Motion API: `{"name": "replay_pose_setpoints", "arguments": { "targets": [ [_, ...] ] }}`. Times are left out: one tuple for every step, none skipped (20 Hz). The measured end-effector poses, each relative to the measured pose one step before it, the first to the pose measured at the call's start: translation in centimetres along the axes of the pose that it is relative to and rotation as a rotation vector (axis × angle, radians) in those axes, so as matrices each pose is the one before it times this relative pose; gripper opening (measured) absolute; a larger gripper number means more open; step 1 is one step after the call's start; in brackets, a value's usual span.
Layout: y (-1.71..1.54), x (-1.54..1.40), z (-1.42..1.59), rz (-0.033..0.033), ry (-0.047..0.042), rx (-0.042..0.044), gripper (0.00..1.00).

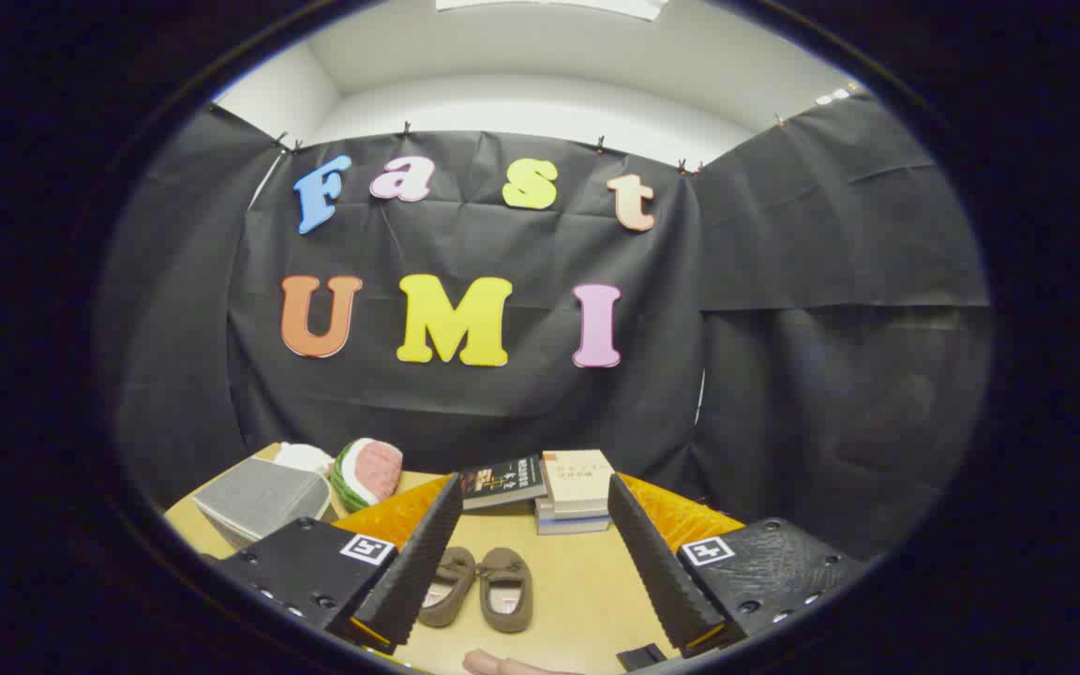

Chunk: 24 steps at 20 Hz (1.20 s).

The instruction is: Open the storage box then place both shoes into the box .Put the left shoe in first, then the right shoe, with the right side of both shoes facing outward in a uniform manner.

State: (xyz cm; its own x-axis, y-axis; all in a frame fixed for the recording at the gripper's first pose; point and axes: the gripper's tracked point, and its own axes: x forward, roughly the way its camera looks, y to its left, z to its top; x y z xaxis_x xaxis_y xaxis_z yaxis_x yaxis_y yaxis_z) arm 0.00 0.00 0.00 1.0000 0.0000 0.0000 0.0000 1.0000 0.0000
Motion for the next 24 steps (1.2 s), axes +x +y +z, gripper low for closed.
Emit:
{"name": "replay_pose_setpoints", "arguments": {
  "targets": [
    [0.249,0.038,-0.151,0.01642,0.00573,0.00555,0.95],
    [0.092,0.182,-0.052,0.0137,0.00287,0.00241,0.95],
    [0.14,0.183,-0.217,0.00892,0.00726,-0.00164,0.95],
    [-0.002,0.225,-0.426,0.00739,0.01042,-0.00174,0.95],
    [0.115,0.18,-0.29,0.00975,0.00652,-0.00069,0.95],
    [0.054,0.303,-0.189,0.00093,0.00521,-0.00468,0.95],
    [-0.107,0.233,-0.263,0.00143,0.00776,-0.00912,0.95],
    [0.041,0.105,-0.422,0.00185,0.01058,-0.00982,0.95],
    [0.101,0.135,-0.288,0.00948,0.00412,-0.00588,0.95],
    [0.081,0.048,-0.134,0.00754,-0.00048,-0.00605,0.95],
    [-0.165,0.222,-0.131,-0.00129,0.00039,-0.00522,0.95],
    [-0.177,0.331,-0.264,0.00193,-0.00104,-0.00723,0.95],
    [-0.264,0.317,-0.068,-0.00493,-0.00164,-0.00759,0.95],
    [-0.465,0.248,-0.31,-0.00483,0.00053,0.00024,0.95],
    [-0.2,0.198,-0.144,-0.00007,0.00017,0.00533,0.95],
    [-0.2,0.265,-0.456,0.00093,0.00501,0.0049,0.95],
    [-0.089,0.283,-0.563,0.00884,0.00878,0.00296,0.95],
    [0.049,0.304,-0.636,0.0093,0.00993,0.00322,0.95],
    [0.113,0.377,-0.611,0.01173,0.01005,0.00391,0.95],
    [0.203,0.537,-0.729,0.01054,0.01648,0.00106,0.95],
    [0.341,0.525,-0.751,0.0132,0.02009,0.00736,0.95],
    [0.663,0.516,-0.878,0.02455,0.02812,0.01519,0.95],
    [1.133,0.627,-0.894,0.03527,0.03492,0.02675,0.95],
    [1.409,0.797,-1.126,0.04322,0.04361,0.03159,0.95]
  ]
}}
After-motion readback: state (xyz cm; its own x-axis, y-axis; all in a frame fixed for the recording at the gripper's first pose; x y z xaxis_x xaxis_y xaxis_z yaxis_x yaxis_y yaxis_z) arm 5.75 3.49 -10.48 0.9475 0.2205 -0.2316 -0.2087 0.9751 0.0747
